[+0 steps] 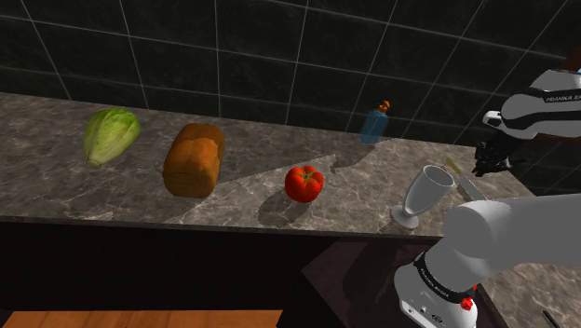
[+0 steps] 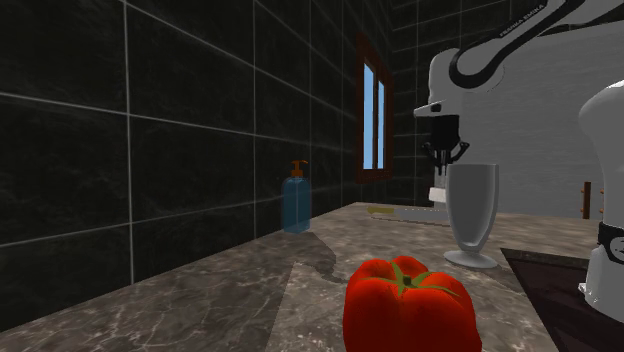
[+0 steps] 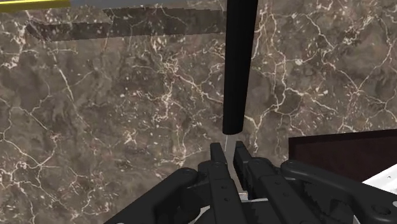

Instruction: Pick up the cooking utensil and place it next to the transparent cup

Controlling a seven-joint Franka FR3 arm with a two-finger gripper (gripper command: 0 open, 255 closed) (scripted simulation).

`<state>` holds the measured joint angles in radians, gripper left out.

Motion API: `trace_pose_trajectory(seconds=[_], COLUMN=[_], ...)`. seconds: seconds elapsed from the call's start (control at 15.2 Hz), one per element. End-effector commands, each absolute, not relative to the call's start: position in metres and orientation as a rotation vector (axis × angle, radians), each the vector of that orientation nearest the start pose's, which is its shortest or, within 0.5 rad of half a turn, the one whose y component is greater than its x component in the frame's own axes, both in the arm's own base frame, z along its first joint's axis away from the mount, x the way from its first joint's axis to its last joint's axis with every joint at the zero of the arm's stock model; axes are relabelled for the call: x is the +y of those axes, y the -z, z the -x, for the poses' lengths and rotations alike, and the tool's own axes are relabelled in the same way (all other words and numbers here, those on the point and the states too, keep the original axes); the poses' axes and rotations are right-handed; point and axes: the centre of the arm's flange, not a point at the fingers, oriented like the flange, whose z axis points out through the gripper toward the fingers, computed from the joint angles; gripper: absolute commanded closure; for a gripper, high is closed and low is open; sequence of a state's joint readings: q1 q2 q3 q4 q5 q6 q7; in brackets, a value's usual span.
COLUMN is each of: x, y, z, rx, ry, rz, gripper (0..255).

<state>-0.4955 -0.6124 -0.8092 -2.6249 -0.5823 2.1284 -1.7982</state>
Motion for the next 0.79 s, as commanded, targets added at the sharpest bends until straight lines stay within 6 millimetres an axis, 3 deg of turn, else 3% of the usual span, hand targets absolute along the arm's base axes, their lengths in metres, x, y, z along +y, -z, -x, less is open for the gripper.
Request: trace_pose_trajectory(seconds=[0.0, 0.73], x=[-0.379, -0.379], y=[-0.372, -0.314], z=[-0.092, -0.092], rx=[-1.395, -1.395], ry=[-0.094, -0.094], rz=[2.846, 2.846], gripper=[255, 255])
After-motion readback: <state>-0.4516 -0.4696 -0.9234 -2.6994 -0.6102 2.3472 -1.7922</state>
